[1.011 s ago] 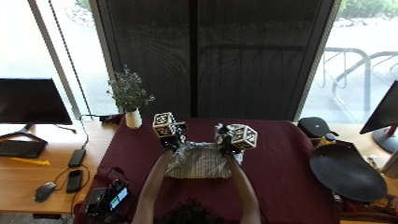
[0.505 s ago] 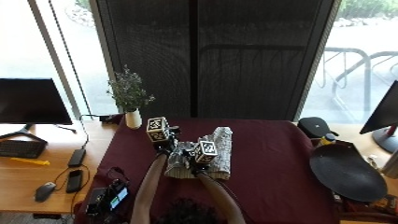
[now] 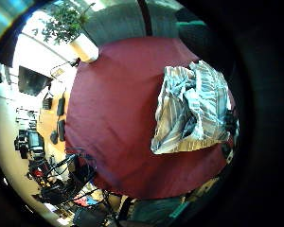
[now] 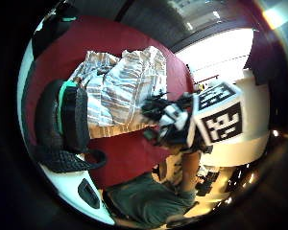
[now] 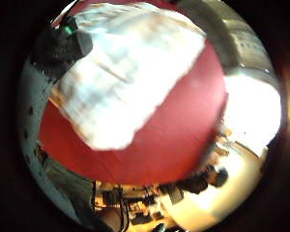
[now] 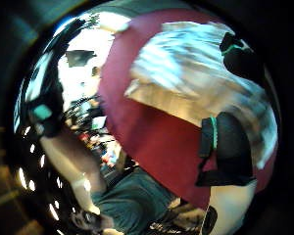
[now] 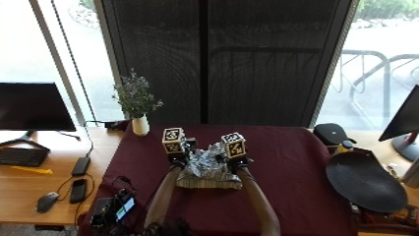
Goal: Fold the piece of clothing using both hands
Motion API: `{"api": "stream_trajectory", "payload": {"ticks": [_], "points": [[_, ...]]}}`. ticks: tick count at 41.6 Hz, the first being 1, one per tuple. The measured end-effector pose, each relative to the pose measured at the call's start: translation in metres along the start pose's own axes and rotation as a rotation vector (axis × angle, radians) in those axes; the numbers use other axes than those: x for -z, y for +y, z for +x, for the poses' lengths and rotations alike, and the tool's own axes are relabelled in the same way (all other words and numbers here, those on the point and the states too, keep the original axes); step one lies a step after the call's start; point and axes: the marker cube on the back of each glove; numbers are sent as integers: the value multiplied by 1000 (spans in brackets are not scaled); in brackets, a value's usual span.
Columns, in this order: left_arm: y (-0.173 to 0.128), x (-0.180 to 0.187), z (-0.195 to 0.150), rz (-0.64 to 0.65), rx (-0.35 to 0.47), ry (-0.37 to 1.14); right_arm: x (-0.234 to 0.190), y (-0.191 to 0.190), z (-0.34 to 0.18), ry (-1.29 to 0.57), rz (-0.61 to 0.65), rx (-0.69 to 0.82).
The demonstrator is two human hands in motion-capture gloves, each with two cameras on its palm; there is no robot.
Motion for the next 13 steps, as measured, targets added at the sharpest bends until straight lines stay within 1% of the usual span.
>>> {"api": "stream_trajectory", "payload": {"ticks": [2,4,5,7,9,11,12,13], "points": [[-15,-11,0,61,-13,-27,13,7,23,153,47,-147],[-31,-22,-1,119,-22,-50,24,16,39,241,100,-246],[-34,-26,-2,128,-17,-66,29,22,47,270,113,-295],[-29,-27,-3,101,16,-110,35,34,64,316,123,-402],[-15,-21,0,64,45,-139,33,36,84,327,135,-483],[-7,-15,7,62,30,-125,29,31,103,306,160,-527],[-7,-12,10,83,12,-113,28,31,109,294,176,-540],[-13,-10,11,133,-6,-113,28,33,112,287,195,-552]]}}
